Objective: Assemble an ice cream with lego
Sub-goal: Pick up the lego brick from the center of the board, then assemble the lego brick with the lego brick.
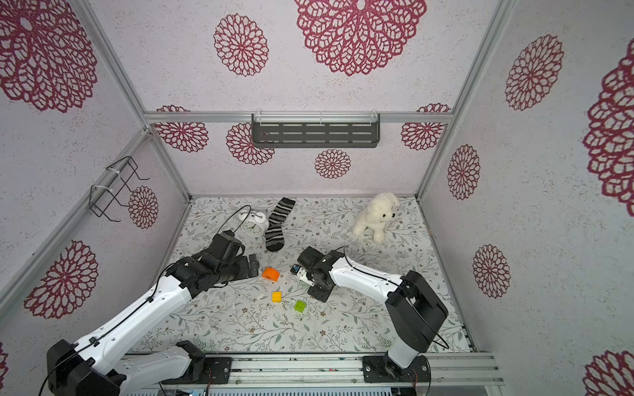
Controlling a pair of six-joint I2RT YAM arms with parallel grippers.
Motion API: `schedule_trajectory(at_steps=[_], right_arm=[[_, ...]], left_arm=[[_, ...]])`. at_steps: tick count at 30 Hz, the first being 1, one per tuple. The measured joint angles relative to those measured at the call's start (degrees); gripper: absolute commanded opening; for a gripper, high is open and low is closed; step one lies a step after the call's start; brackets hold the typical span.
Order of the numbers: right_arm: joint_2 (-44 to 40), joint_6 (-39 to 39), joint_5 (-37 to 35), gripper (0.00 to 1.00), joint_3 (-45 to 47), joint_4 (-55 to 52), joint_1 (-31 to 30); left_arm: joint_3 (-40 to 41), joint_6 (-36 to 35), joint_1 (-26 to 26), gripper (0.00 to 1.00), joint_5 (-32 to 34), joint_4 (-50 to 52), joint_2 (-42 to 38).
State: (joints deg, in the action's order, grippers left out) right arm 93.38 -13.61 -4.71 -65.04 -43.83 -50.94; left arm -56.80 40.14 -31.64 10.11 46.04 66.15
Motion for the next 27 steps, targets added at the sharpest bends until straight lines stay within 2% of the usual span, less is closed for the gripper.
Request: schedule_trajectory(at_steps=[5,11,18,27], right_arm=[[0.0,5.4,-0.7,0.27,-2.9,-1.8,-4.9],[2.1,9.4,-1.1,0.27,-6.4,-2.8,-9.3],[5.8,11.7,-1.0,0.27,-6.7,-2.5,-11.4],[9.4,11.7,-0.9,0.27,-8.6,-2.1,-11.6]], left_arm=[[-0.4,-1.0,2.8,0.98,-1.5,0.4,0.2],[0.6,-1.4,11.0,0.98,-4.9,0.3,0.0],[2.5,-1.3,18.2,0.98,-9.3,0.1,-1.1],[3.8,-1.1,20.7,0.98,-11.7,-1.1,-2.8]])
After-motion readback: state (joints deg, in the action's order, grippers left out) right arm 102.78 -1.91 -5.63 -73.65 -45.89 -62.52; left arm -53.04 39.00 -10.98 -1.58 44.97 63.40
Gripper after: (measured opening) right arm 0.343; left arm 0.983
